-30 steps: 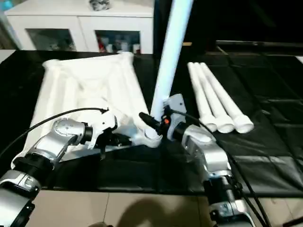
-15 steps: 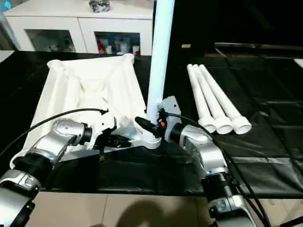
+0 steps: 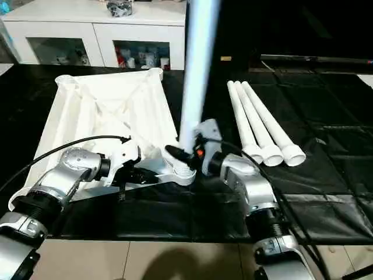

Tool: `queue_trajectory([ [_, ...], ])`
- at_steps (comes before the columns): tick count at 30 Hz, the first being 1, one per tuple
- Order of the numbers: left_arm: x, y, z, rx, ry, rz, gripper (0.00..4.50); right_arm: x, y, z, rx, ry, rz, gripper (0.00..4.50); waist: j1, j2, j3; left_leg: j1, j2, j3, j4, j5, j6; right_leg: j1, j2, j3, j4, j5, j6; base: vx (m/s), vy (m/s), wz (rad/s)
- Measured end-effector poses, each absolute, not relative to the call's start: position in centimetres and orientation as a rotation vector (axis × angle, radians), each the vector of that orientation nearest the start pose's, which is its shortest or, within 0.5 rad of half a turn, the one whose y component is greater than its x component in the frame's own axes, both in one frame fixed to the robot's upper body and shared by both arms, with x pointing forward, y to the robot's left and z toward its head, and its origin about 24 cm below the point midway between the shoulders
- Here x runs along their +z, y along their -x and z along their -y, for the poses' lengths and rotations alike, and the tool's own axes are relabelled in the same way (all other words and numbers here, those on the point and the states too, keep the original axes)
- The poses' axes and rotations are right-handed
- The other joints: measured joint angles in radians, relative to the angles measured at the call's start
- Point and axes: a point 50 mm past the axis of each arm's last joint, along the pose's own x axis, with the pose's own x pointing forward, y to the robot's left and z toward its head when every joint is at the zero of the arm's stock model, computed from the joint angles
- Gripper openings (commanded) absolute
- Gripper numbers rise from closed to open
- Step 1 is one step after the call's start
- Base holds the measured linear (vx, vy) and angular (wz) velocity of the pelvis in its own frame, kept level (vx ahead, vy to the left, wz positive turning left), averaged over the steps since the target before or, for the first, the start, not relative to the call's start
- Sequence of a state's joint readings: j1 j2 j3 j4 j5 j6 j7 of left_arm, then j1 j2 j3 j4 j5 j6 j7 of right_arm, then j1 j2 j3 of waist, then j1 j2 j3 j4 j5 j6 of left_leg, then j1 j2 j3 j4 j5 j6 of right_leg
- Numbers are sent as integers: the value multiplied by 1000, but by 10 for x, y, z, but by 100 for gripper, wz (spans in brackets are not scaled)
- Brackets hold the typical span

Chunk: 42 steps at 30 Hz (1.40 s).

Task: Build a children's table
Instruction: Insert table leg to table base

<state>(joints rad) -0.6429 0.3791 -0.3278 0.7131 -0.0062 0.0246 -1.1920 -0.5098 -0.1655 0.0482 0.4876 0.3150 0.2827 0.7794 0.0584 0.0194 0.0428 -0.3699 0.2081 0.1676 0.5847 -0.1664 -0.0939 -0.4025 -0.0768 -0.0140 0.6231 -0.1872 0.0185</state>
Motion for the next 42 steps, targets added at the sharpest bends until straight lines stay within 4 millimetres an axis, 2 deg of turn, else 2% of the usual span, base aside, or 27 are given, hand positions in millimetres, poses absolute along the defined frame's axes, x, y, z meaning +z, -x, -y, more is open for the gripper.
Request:
queue_trajectory([
  [4,47,-324,-136,-1304,-404,-457,0,53,-327,117,845,-317,-227,193,1,2,0,0,0,0,0,0,0,0,0,0,0,1,-1,0,0,0],
  [6,47,-324,-136,-1298,-403,-456,0,51,-326,118,834,-324,-219,193,2,7,0,0,0,-1,-1,0,0,1,0,0,-1,1,-1,0,0,0],
  [11,45,-324,-135,-1284,-389,-458,0,43,-318,118,771,-377,-150,193,3,28,-1,3,-1,-1,-9,0,0,4,0,-1,-11,1,-1,0,0,0],
  [16,44,-324,-132,-1287,-376,-460,0,38,-307,121,714,-360,-69,193,7,50,-3,2,-1,-1,-11,0,0,4,-1,-1,-12,1,-1,0,0,0],
  [20,43,-324,-128,-1295,-368,-454,0,38,-299,122,711,-273,-25,193,22,56,-4,2,-1,-1,-14,0,0,4,-1,-1,-13,0,0,0,0,0],
  [22,43,-324,-127,-1298,-364,-452,0,39,-297,123,738,-178,-12,193,27,56,-4,2,-1,-1,-15,0,0,4,-1,-1,-13,0,1,0,0,0],
  [30,42,-324,-126,-1303,-374,-444,0,45,-300,118,863,47,-15,193,28,52,-4,2,-1,0,-15,0,0,4,-1,-1,-14,-1,2,0,0,0],
  [37,43,-325,-132,-1294,-399,-444,0,50,-313,112,971,89,-51,193,16,28,-7,3,-1,0,-19,0,0,2,-1,-1,-14,-1,3,0,0,0],
  [40,45,-325,-136,-1305,-419,-437,0,52,-319,110,1040,79,-81,193,5,11,-5,2,-1,0,-21,0,0,0,-1,-2,-14,-1,3,0,0,0],
  [42,45,-324,-138,-1320,-424,-441,0,53,-319,108,1084,84,-89,193,4,6,-6,2,-1,0,-21,0,0,0,0,-2,-14,-1,2,0,0,0],
])
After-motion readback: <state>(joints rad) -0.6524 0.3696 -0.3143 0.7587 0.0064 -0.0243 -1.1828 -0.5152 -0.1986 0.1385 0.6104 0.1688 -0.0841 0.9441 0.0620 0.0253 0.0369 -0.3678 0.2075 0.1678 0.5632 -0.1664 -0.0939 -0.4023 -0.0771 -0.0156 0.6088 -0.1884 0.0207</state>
